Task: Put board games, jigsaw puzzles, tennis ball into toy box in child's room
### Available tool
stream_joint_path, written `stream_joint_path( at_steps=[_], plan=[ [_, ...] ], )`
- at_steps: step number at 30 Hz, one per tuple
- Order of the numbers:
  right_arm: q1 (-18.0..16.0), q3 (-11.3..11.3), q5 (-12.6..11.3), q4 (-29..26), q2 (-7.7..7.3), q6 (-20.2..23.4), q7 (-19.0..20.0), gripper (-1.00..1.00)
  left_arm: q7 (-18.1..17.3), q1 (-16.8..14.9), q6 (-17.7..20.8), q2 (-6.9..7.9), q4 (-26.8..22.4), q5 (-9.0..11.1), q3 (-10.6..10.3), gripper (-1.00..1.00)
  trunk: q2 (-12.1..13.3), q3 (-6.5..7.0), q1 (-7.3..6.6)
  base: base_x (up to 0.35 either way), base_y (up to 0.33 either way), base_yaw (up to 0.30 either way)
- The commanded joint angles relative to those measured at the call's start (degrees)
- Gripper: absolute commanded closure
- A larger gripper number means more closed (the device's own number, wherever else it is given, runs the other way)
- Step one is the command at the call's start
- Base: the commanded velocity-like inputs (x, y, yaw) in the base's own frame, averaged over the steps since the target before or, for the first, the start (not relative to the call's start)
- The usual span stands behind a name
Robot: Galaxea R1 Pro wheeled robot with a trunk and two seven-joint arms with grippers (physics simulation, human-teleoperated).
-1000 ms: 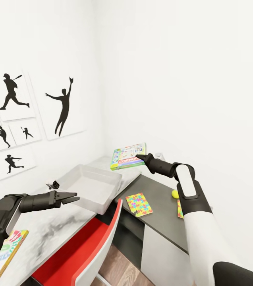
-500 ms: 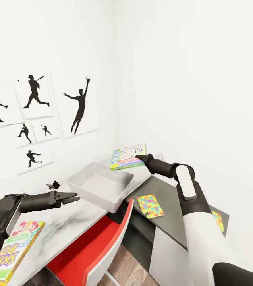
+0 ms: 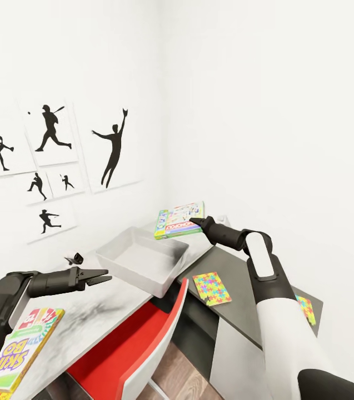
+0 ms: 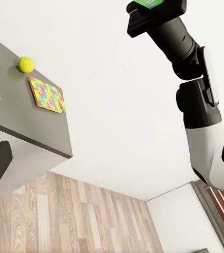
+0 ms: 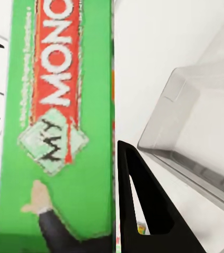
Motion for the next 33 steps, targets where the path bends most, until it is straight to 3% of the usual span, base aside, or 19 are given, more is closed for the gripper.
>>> stream_joint_path(
  at_steps=[1,9,18,33],
  plan=[
    [0.0,-0.2,0.2,0.0,0.07,0.3,0.2,1.0,-0.2,0.0,0.6,0.02,0.0,0.0,0.0,-1.0,-0.1,-0.07,0.03,0.0,0.0,0.0],
    [0.0,-0.2,0.2,0.0,0.07,0.3,0.2,1.0,-0.2,0.0,0.6,0.0,0.0,0.0,0.0,-1.0,-0.1,-0.07,0.03,0.015,0.003,0.0],
    [0.0,-0.1,0.3,0.0,0.1,0.3,0.2,1.0,-0.2,0.0,0.5,-0.05,0.0,0.0,-0.2,-1.0,-0.1,-0.07,0.03,0.178,0.073,0.009],
    [0.0,-0.2,0.6,0.2,0.43,0.2,0.2,1.0,-0.2,0.0,0.5,-0.44,0.0,-0.1,-0.2,-1.0,-0.1,-0.07,0.03,0.097,0.051,0.249]
  ],
)
